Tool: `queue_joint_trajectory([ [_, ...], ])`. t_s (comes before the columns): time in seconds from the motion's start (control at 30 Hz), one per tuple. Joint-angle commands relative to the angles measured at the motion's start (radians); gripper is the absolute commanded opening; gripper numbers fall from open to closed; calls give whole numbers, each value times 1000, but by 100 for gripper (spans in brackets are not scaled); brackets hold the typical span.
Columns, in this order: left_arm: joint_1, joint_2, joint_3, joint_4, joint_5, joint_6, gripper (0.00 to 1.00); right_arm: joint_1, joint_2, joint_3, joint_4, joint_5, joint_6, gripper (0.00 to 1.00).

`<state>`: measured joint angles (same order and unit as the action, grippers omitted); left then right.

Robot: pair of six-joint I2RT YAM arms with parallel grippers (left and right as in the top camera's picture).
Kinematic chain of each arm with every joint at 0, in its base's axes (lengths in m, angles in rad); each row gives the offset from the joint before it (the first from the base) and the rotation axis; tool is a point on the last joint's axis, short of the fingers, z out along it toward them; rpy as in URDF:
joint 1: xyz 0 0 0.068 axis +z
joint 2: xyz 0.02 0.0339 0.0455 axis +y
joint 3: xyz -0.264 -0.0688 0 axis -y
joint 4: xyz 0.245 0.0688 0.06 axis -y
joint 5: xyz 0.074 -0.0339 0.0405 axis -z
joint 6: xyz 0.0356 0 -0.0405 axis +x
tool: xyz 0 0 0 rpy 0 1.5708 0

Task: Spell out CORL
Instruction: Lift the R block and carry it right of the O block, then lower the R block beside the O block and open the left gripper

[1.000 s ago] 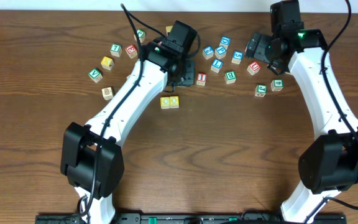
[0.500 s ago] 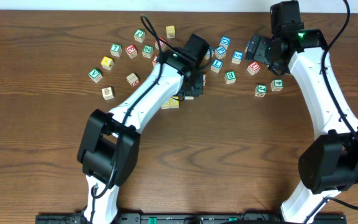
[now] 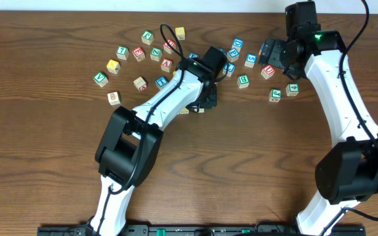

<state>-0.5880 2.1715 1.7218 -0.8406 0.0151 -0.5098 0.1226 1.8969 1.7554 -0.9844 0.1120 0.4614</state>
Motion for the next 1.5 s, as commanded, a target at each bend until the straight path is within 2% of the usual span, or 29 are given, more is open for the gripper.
queue_joint_trajectory([
  [0.0,2,8,-13,1,-58,-27,30,-4,-12,12,-8,2,-15,98],
  [1.17,2,71,-26,42,-57,-43,30,-4,-12,12,-23,2,-30,99],
  [1.43,2,71,-26,39,-57,-42,32,-4,-12,12,-22,2,-30,99],
  [1.47,2,71,-26,37,-57,-42,36,-4,-12,12,-22,2,-30,99],
])
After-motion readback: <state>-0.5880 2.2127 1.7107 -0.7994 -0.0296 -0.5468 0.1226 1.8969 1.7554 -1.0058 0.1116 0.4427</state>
